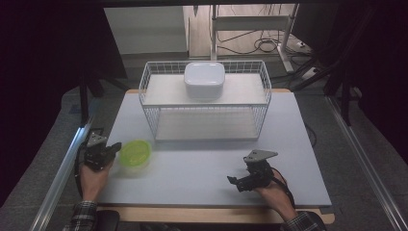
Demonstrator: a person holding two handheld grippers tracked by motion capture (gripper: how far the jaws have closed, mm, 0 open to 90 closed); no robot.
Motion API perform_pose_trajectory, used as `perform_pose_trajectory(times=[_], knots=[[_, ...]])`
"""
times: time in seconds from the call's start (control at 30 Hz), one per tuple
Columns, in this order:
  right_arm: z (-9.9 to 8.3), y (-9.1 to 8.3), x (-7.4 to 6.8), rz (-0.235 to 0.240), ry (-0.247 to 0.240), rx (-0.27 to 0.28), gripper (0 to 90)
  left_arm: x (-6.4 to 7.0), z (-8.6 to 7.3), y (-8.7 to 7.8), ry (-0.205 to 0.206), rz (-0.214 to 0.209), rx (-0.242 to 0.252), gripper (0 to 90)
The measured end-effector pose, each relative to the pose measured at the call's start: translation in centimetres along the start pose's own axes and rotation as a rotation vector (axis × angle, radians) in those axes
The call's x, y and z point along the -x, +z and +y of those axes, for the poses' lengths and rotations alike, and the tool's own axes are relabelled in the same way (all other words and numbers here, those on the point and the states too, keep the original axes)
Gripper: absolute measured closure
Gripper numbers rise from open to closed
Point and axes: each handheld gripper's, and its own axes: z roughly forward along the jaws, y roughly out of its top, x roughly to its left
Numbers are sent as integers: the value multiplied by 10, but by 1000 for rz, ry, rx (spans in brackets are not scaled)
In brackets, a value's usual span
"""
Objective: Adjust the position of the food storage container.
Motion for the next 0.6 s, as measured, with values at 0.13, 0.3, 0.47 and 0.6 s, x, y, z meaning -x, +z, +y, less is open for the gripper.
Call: perform_pose_trajectory(times=[0.13, 0.3, 0.47, 0.6], knots=[[0, 1, -1, 1, -7, -9, 35, 3, 0, 1, -1, 1, -3, 900], [-1, 3, -1, 0, -11, -19, 36, 10, 0, 2, -5, -26, -4, 899], [-1, 3, -2, -1, -10, -24, 36, 27, 3, 6, 11, -74, -8, 899], [-1, 4, -2, -2, -14, -29, 36, 40, 5, 10, 26, -106, -9, 899]])
